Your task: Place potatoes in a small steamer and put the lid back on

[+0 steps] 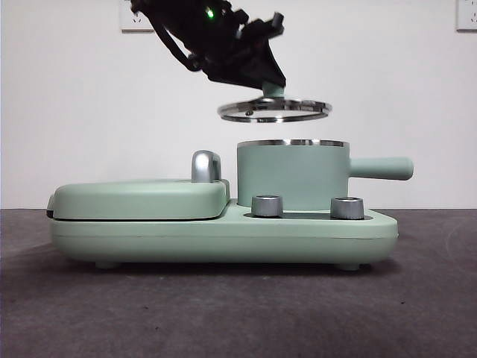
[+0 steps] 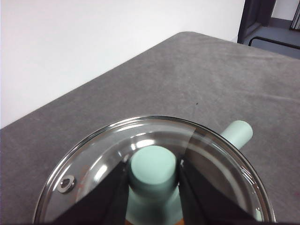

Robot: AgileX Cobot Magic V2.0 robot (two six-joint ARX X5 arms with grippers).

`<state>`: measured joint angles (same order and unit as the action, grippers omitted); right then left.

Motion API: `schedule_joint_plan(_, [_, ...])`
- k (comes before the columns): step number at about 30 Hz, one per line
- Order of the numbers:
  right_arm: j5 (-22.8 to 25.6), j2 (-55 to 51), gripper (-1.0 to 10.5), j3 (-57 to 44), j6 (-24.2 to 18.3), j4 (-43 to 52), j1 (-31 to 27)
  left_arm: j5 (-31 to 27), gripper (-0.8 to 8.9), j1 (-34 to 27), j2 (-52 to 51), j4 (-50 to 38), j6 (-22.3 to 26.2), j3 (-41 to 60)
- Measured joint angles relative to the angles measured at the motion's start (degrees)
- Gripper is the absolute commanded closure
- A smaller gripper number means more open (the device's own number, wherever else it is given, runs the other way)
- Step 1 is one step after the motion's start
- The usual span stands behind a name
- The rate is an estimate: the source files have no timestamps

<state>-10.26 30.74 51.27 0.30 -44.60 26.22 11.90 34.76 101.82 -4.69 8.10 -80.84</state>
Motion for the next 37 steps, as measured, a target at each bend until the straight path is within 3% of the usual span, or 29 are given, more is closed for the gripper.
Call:
schedule_joint_plan(10, [1.5, 0.0, 6.8, 0.0, 0.0, -0.9, 0.0, 1.2, 8.0, 0.0, 3.7, -5.5, 0.1, -0.7])
schedule_joint_plan(37, [3.1, 0.0, 6.8, 0.0, 0.0, -1.0, 0.0, 3.0, 8.0, 0.4, 7.3, -7.2, 0.1, -1.0])
